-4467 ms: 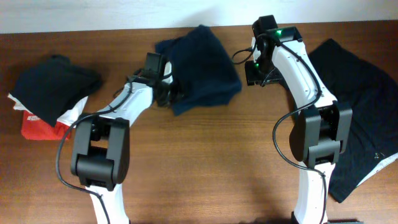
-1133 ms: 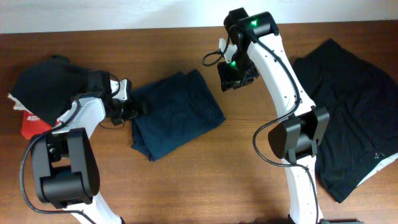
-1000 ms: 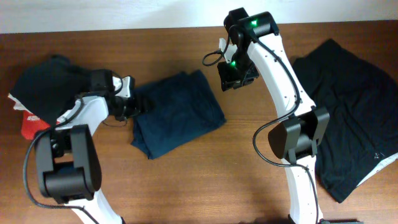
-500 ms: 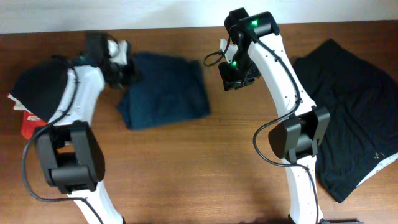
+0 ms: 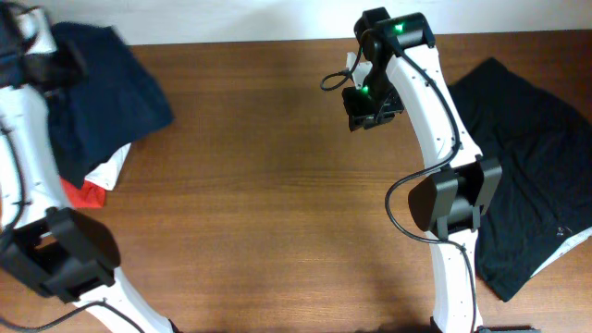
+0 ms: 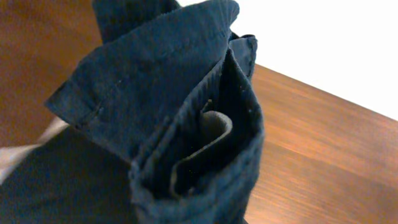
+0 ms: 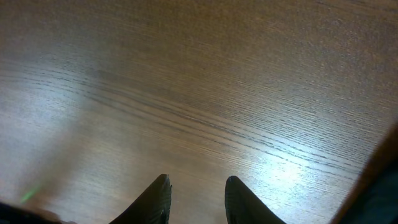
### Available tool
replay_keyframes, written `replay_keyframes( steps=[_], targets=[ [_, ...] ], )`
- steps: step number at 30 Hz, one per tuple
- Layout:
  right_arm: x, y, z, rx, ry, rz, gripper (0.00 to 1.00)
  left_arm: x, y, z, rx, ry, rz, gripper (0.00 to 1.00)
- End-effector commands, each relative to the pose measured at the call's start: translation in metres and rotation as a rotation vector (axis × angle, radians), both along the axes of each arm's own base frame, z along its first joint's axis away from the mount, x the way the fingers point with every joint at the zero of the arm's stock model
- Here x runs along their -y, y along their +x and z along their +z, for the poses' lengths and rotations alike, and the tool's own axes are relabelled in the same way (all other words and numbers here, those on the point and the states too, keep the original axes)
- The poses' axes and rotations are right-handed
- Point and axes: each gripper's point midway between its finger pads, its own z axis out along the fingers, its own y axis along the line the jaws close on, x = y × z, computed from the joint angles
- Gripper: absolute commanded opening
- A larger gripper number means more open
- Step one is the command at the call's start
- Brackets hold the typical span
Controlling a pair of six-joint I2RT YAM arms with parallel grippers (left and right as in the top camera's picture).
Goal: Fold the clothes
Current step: 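Grasp the folded shorts with the left gripper and carry them left, then place the folded shorts on the left clothes stack and release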
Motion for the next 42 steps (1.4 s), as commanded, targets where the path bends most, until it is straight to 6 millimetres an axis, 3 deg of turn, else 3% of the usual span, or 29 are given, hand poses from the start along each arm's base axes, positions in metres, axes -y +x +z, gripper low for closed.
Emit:
replay_keyframes(
  steps=[1,5,7,8,9,10,11,18,21,25,28,30,33,35,36,39,42],
  targets=[
    [0.001,0.000,0.007,0.018,-0.009,0.002,0.33,-0.057,-0.024,0.025,0.049,0.042,0.104,0.01],
    [0.001,0.000,0.007,0.018,-0.009,0.002,0.33,-0.103,-0.050,0.024,0.047,0.036,0.208,0.00],
    [0.001,0.000,0.007,0.017,-0.009,0.002,0.33,-0.115,-0.061,0.021,0.037,0.027,0.237,0.01],
    [0.001,0.000,0.007,0.017,-0.009,0.003,0.33,-0.117,-0.064,0.019,0.026,0.021,0.245,0.16],
    [0.001,0.000,0.007,0.017,-0.009,0.003,0.33,-0.118,-0.067,0.017,0.017,0.016,0.248,0.41],
    [0.001,0.000,0.007,0.017,-0.009,0.003,0.33,-0.117,-0.069,0.016,0.007,0.011,0.250,0.86],
    [0.001,0.000,0.007,0.017,-0.009,0.002,0.33,-0.117,-0.070,0.014,0.000,0.008,0.250,0.99],
    [0.001,0.000,0.007,0.017,-0.008,0.002,0.34,-0.119,-0.081,0.007,-0.055,0.021,0.284,0.99],
    [0.001,0.001,0.007,0.017,0.011,-0.006,0.34,-0.110,-0.080,0.007,-0.057,-0.006,0.259,0.99],
    [0.005,0.013,0.011,0.036,0.097,-0.047,0.34,-0.061,-0.054,0.014,-0.019,-0.037,0.091,0.99],
    [0.024,0.028,0.014,0.067,0.153,-0.108,0.42,0.013,-0.020,0.014,-0.024,-0.002,-0.098,0.99],
    [0.042,0.037,0.014,0.089,0.155,-0.145,0.57,0.066,-0.003,0.015,-0.018,0.019,-0.222,0.99],
    [0.070,0.045,0.015,0.103,0.154,-0.206,0.66,0.147,0.013,0.010,-0.026,0.029,-0.383,0.99],
    [0.089,0.044,0.015,0.093,0.161,-0.251,0.71,0.201,0.014,-0.002,-0.058,0.020,-0.485,0.99],
    [0.103,0.039,0.014,0.068,0.158,-0.283,0.74,0.241,0.007,-0.018,-0.111,0.011,-0.565,0.99],
    [0.123,0.024,0.013,0.001,0.150,-0.333,0.75,0.274,-0.014,-0.044,-0.233,-0.002,-0.628,0.99],
    [0.133,0.017,0.011,-0.026,0.159,-0.372,0.78,0.278,-0.048,-0.068,-0.417,0.025,-0.622,0.99]
  ],
)
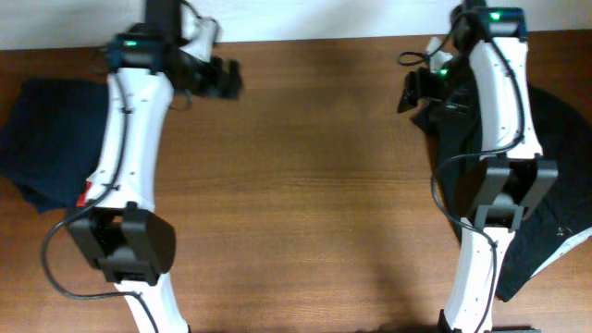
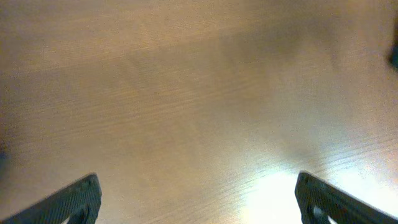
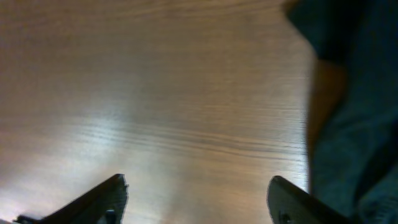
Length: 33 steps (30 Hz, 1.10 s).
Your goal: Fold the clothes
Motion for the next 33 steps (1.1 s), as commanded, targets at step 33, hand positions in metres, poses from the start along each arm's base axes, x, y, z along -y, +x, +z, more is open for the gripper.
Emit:
replay_keyframes(
  steps=[33],
  targets=[
    [0.008,-0.235,0.100,0.875,-0.261,0.004,0.99,-0.058,-0.248,0.092,0.654,0.008,0.202,0.99]
  ],
)
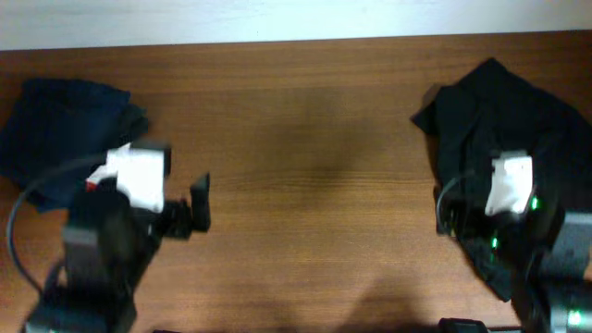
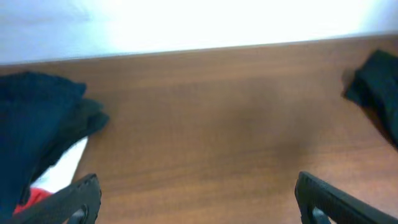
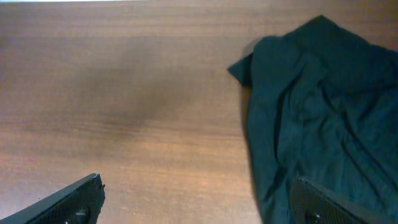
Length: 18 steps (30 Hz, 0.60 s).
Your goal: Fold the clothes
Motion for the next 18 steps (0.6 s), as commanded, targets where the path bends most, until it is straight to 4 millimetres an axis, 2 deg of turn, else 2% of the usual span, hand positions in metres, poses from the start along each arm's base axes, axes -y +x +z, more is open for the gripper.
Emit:
replay_keyframes(
  steps=[1,6,15,18],
  targets=[
    [0.000,-0.018,-0.015,-0.019,-0.017,-0.004,0.99,-0.008,-0.023,-0.021,0.037,-0.011,0.022,0.99],
    [-0.001,-0.026,-0.022,-0.055,-0.013,-0.003,0.99,-0.014,-0.055,-0.041,-0.026,0.003,0.023,0.99],
    [-0.001,-0.026,-0.022,-0.055,-0.013,-0.003,0.99,-0.022,-0.091,-0.092,-0.278,0.058,0.023,0.99],
    [-0.001,-0.026,-0.022,-0.055,-0.013,-0.003,0.99,-0.022,-0.093,-0.094,-0.287,0.060,0.022,0.99]
  ],
)
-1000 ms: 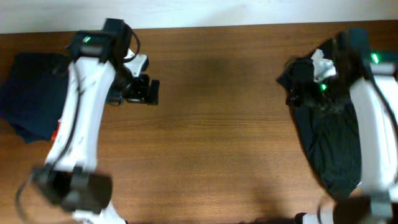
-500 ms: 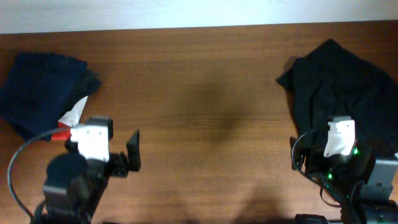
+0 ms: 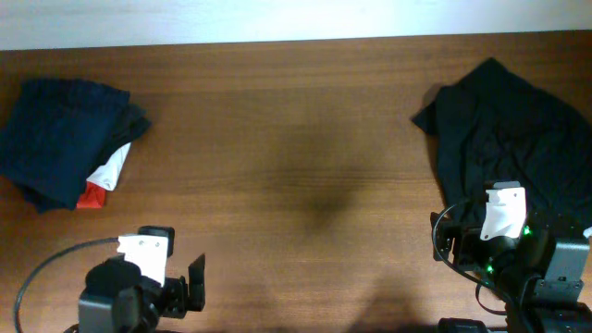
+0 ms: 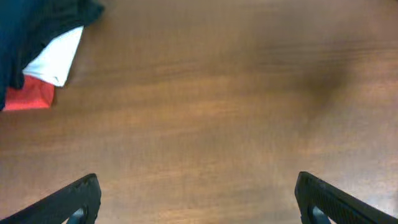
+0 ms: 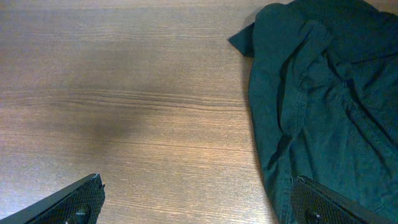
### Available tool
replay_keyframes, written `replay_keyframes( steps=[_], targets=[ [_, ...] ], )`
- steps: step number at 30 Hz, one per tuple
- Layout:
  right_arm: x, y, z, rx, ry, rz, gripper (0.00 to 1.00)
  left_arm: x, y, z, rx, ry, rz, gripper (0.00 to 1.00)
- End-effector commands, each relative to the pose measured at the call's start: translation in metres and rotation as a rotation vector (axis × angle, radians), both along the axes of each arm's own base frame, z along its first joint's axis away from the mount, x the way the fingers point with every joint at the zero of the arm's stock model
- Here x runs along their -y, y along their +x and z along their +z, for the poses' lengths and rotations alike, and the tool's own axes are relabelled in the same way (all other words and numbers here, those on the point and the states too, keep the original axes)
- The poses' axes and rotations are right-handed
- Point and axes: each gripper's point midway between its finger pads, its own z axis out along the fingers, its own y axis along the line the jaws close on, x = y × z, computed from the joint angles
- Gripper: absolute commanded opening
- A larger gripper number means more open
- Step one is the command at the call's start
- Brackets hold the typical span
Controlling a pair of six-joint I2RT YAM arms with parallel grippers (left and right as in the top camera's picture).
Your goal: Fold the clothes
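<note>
A folded navy garment (image 3: 65, 139) lies on a small stack at the table's far left, with white and red cloth (image 3: 102, 180) showing beneath it. A dark unfolded garment (image 3: 513, 148) lies crumpled at the right; the right wrist view shows it as dark green cloth (image 5: 323, 93). My left gripper (image 4: 198, 199) is open over bare wood near the front left, holding nothing. My right gripper (image 5: 198, 199) is open near the front right, its right finger beside the crumpled garment's edge.
The wooden table (image 3: 296, 166) runs between the two piles. A white wall strip (image 3: 277, 18) borders the far edge. Both arm bases sit at the front edge, left (image 3: 139, 291) and right (image 3: 509, 250).
Both arms have drawn back toward the front edge. The left wrist now looks down at wood and the stack's red and white corner. Both grippers are open as before.
My left gripper first held the folded navy garment at the stack on the far left, with the right gripper nearly shut over the table's middle. Later the garment lay on the stack and both grippers were open. Both arms then stood lower, and now sit at the front edge.
</note>
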Motion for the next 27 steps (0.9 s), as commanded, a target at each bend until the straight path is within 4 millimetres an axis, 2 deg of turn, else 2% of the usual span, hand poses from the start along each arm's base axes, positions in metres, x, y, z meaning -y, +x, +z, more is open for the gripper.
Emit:
replay_keyframes(
  steps=[1,15,18,23,27],
  targets=[
    [0.001,-0.001,-0.001,0.002,-0.011,0.002,0.99,-0.002,0.000,-0.001,0.000,0.006,0.012,0.99],
    [0.003,-0.002,-0.001,0.000,-0.023,-0.010,0.99,-0.002,0.000,-0.001,0.000,0.006,0.012,0.99],
    [0.002,-0.005,0.004,0.032,-0.033,-0.005,0.99,-0.002,0.000,-0.001,0.000,0.006,0.012,0.99],
    [-0.005,-0.005,0.031,0.274,-0.075,0.027,0.99,-0.002,0.000,-0.001,0.000,0.006,0.012,0.99],
    [-0.015,-0.001,0.023,0.479,-0.069,0.070,0.99,-0.002,0.000,-0.001,0.000,0.006,0.012,0.99]
  ],
)
